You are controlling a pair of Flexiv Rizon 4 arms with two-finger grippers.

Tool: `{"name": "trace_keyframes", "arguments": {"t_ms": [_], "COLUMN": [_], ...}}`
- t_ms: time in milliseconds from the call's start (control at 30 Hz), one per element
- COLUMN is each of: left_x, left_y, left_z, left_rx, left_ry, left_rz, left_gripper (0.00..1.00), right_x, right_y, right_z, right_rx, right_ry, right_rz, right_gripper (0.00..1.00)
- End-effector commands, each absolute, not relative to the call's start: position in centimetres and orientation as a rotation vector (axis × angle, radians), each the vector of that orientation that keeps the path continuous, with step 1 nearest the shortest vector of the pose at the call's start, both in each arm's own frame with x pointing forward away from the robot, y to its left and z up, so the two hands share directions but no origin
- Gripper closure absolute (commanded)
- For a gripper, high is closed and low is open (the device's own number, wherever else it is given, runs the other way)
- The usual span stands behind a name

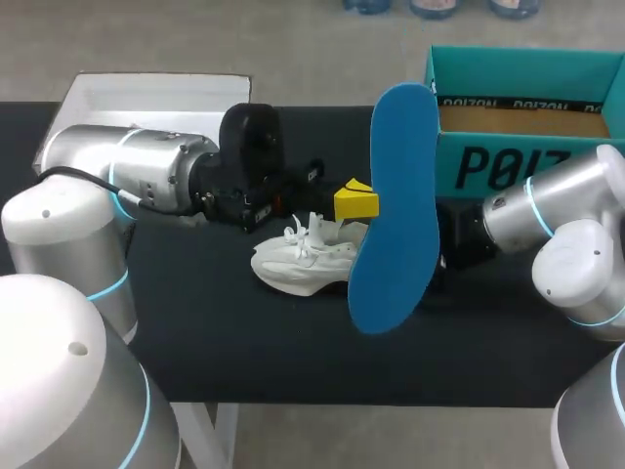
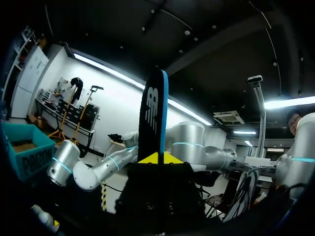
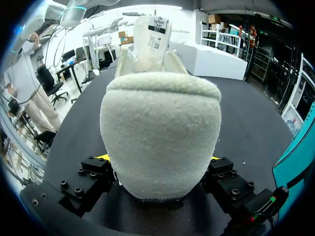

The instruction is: Take the shoe out of the shoebox, open the shoe tongue, remove and reinsert the insole, then place the shoe into the shoebox

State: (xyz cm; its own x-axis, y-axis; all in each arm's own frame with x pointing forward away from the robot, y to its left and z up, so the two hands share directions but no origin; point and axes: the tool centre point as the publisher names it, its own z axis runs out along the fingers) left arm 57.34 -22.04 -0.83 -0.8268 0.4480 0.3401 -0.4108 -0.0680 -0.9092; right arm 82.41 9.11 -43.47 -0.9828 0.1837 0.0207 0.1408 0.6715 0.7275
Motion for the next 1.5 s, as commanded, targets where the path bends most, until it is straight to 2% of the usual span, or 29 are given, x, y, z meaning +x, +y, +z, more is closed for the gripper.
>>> {"name": "trace_keyframes", "arguments": {"t_ms": [33,233,267,300,333,367,767,1267,1500], "left_x": [57.1,57.1,57.1,57.1,57.1,57.1,57.1,57.1,57.1], "left_y": [-21.7,-21.7,-21.7,-21.7,-21.7,-21.7,-21.7,-21.7,-21.7], "left_z": [-1.0,-1.0,-1.0,-1.0,-1.0,-1.0,-1.0,-1.0,-1.0], "left_rx": [-0.017,-0.017,-0.017,-0.017,-0.017,-0.017,-0.017,-0.017,-0.017], "left_ry": [-1.656,-1.656,-1.656,-1.656,-1.656,-1.656,-1.656,-1.656,-1.656], "left_rz": [1.945,1.945,1.945,1.945,1.945,1.945,1.945,1.945,1.945], "left_gripper": [1.0,1.0,1.0,1.0,1.0,1.0,1.0,1.0,1.0], "right_x": [82.3,82.3,82.3,82.3,82.3,82.3,81.7,82.4,82.4], "right_y": [9.3,9.3,9.3,9.3,9.3,9.3,8.6,7.8,7.8], "right_z": [-43.9,-43.9,-43.9,-43.9,-43.9,-43.9,-40.7,-36.0,-33.6], "right_rx": [0.276,0.276,0.276,0.276,0.276,0.276,0.259,0.282,0.275], "right_ry": [2.822,2.822,2.822,2.822,2.822,2.822,2.92,3.075,3.078], "right_rz": [1.218,1.218,1.218,1.218,1.218,1.218,0.921,0.283,0.139], "right_gripper": [1.0,1.0,0.96,0.66,0.24,0.0,0.0,0.0,0.0]}}
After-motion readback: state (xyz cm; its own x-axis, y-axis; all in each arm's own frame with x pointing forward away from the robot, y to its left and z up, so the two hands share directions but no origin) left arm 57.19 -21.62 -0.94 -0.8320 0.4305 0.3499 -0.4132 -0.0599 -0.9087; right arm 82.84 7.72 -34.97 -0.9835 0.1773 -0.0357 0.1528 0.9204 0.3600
